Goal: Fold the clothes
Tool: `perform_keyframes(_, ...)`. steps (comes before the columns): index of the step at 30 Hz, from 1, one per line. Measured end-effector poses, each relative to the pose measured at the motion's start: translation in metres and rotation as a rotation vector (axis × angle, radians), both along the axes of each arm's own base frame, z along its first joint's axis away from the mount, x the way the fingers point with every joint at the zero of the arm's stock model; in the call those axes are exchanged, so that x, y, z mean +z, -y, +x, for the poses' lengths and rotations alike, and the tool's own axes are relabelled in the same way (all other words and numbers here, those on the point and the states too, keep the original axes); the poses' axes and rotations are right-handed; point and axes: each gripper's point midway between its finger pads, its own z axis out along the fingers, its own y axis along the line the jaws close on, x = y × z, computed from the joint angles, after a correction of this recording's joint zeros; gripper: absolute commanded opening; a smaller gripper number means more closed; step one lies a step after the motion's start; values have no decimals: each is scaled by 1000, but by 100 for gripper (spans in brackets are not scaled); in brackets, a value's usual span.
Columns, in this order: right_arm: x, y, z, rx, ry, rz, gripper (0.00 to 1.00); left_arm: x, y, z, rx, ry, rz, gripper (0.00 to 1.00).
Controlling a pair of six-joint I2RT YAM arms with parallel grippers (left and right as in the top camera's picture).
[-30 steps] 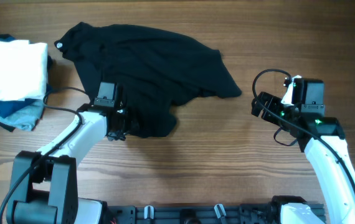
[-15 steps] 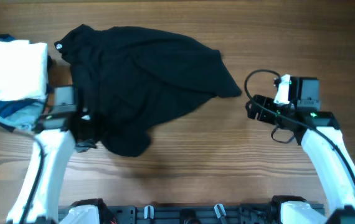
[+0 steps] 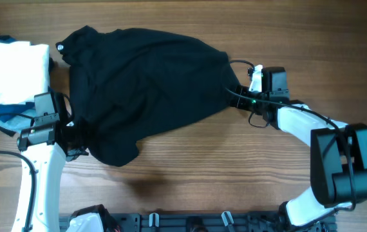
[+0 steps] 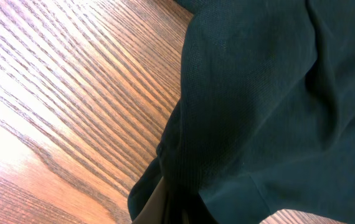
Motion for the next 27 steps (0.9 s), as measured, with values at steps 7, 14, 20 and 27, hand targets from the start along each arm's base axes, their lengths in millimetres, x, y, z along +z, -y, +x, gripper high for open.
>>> perform_keyframes(7, -15, 9, 2, -116, -60, 9, 4, 0, 0, 0, 0, 0, 0, 4)
perform_keyframes(14, 19, 121, -39, -435, -186, -112, 4, 17, 9, 43, -39, 198, -59, 4)
perform_keyframes(20, 50, 182, -105, -582, -293, -222, 4, 6, 35, 13, -80, 65, -152, 4)
perform_keyframes(27, 47, 181, -114, -554, -325, -244, 4, 1, 68, -12, -197, -44, -179, 53)
